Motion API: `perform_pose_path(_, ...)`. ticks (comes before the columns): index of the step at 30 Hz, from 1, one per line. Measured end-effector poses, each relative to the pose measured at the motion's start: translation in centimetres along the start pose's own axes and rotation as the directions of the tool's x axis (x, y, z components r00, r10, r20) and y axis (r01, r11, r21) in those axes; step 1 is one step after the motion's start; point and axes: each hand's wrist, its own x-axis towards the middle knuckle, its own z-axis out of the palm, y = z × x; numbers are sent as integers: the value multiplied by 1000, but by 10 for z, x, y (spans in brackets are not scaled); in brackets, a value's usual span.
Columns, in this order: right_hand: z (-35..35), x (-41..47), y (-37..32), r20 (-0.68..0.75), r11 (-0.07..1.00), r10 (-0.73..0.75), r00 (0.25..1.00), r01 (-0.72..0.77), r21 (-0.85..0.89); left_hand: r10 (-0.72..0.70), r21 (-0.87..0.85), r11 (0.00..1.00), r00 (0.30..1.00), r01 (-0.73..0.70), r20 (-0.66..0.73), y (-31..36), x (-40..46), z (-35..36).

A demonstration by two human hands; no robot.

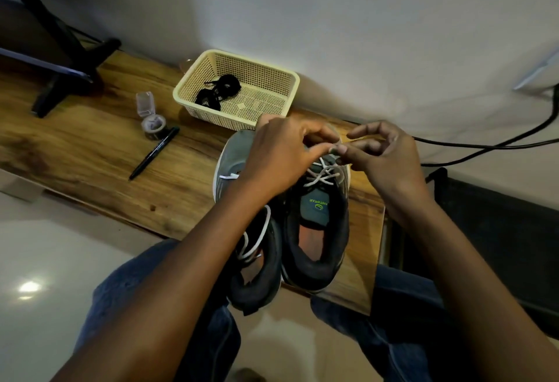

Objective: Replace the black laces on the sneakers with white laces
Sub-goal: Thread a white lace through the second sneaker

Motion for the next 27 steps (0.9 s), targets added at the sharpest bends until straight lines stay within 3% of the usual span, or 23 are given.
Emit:
perform_pose_path(3, -2, -2, 1, 31, 997, 28, 999, -30, 74, -29, 59, 998, 999, 27, 37, 0, 0, -1)
perform_pose_path(7, -5, -4, 5, 47, 996, 84, 995, -85, 29, -71, 115, 991, 995, 63, 73, -1, -2, 0)
perform_pose_path(10, -10, -8, 13, 95, 968, 108, 990, -83, -236, -104, 136, 987, 988, 88, 115, -4, -3, 0)
perform_pose_path(13, -12, -13, 16, 171, 854, 226, 959, -110, -508, -98, 262, 964, 977, 46, 190, -4, -6, 4)
perform_pose_path(15, -15, -16, 18, 201, 865, 296, 934, -173, -470, -89, 328, 945, 971, 11, 223, -4, -8, 9)
perform_pose_path(19, -27, -16, 20, 218, 911, 394, 893, -349, -219, -85, 366, 930, 958, -22, 273, -2, -10, 20)
perform_pose_path(27, -34, -12, 32, 252, 832, 534, 807, -555, 16, -82, 368, 929, 954, -31, 288, 1, -8, 31)
